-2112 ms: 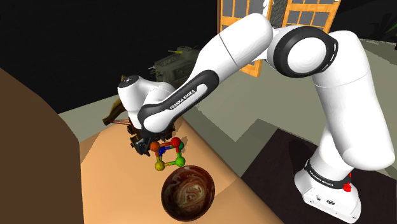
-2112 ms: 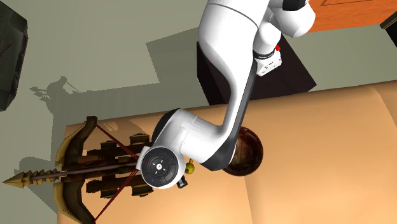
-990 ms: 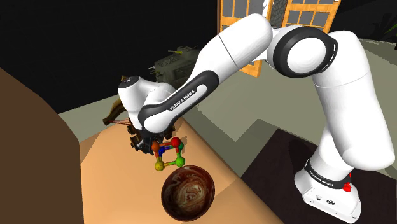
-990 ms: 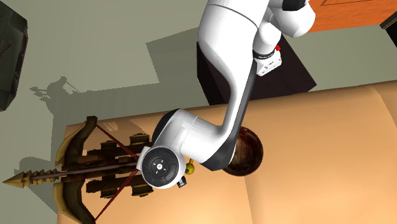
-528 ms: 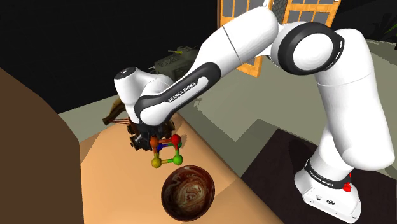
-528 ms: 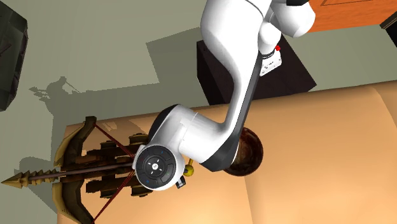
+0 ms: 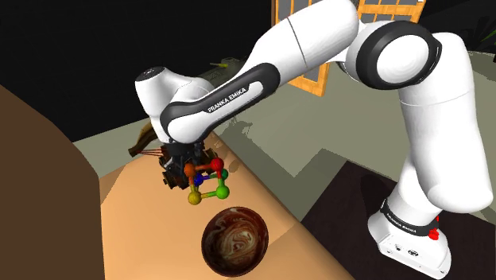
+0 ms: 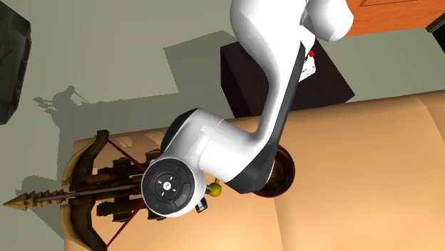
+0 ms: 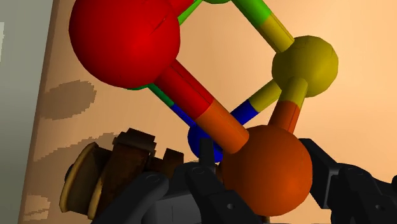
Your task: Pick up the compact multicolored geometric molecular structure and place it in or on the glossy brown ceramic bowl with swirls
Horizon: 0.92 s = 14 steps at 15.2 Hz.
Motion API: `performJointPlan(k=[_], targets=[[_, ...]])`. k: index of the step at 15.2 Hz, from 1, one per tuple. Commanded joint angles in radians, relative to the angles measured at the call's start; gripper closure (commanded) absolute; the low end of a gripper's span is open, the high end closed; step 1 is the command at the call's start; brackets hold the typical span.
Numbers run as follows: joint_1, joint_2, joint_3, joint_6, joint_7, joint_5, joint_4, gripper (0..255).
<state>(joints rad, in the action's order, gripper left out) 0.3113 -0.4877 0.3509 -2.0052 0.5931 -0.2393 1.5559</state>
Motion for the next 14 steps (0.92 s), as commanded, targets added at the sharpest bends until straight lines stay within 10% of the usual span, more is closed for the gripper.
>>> performJointPlan(k=[1, 14], targets=[[-0.001, 0.009, 0.002, 0.026, -0.005, 0.005, -0.019, 255], [0.004, 0.044, 0.012, 0.181, -0.026, 0.024, -0.143, 255]])
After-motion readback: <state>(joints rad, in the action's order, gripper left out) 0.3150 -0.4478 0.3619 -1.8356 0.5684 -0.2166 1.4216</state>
